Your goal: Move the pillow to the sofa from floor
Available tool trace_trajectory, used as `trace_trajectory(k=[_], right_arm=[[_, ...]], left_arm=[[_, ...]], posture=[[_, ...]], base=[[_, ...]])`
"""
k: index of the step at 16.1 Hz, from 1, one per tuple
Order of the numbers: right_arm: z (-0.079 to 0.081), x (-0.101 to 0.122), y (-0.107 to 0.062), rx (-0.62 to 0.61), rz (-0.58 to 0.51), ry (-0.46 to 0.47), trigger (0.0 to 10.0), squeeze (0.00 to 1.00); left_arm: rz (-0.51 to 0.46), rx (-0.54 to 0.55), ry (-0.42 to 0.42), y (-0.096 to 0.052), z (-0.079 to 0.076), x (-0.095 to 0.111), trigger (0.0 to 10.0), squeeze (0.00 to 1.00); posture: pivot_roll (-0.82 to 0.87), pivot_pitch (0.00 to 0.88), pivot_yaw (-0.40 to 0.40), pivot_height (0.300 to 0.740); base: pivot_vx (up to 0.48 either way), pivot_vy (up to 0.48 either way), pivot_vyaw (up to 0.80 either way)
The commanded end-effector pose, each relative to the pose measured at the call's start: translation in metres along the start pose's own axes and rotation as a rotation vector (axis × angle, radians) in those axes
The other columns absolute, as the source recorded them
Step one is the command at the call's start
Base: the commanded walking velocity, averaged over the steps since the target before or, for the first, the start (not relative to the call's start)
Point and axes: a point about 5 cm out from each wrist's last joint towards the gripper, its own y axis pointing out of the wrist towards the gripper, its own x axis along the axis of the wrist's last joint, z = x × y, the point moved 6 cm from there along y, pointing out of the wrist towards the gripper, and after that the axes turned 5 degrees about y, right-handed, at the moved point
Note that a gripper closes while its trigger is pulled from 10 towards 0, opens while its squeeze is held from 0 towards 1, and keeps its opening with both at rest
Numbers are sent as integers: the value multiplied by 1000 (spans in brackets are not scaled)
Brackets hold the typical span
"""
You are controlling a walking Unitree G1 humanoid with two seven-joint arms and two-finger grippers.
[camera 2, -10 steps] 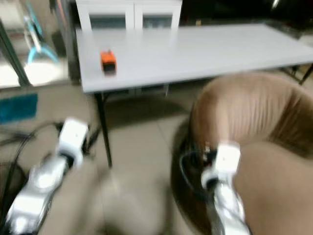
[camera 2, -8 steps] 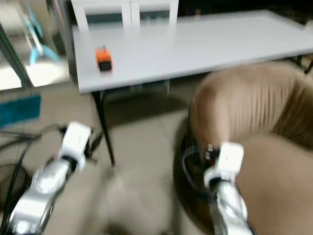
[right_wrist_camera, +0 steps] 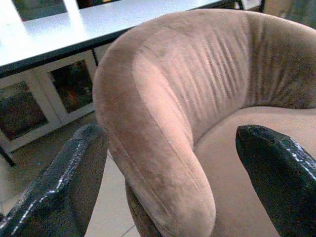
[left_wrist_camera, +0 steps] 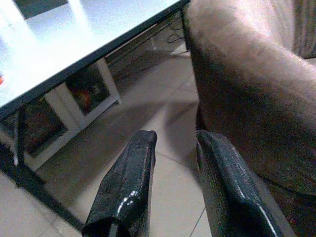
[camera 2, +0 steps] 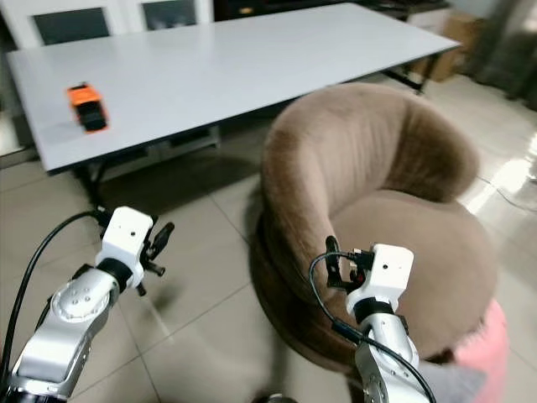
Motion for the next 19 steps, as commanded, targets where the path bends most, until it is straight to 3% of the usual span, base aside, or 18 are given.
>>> trace_trajectory(k=[1,11,15,18,19], right_arm=[[-3,2,0,-19,-4,4,10000,0],[-8,-2,-3,-52,8,-4,10000,0],[-7,-6,-5,-50,21,-7,10000,0],[-6,-7,-4,-42,30,-11,10000,0],[-5,-7,-4,-37,34,-14,10000,0]], left_arm=[[-25,3,15,3,2,8,10000,0],[-69,-10,10,8,0,14,10000,0],[-51,9,12,6,4,6,10000,0],[-51,2,-8,5,4,6,10000,0],[-36,-31,-49,3,0,3,10000,0]], posture=[[3,0,-17,740],[0,0,-1,740],[3,0,-14,740],[8,0,-25,740],[9,0,-28,740]], base=[[0,0,-738],[0,0,-743],[0,0,-744],[0,0,-744],[0,0,-738]])
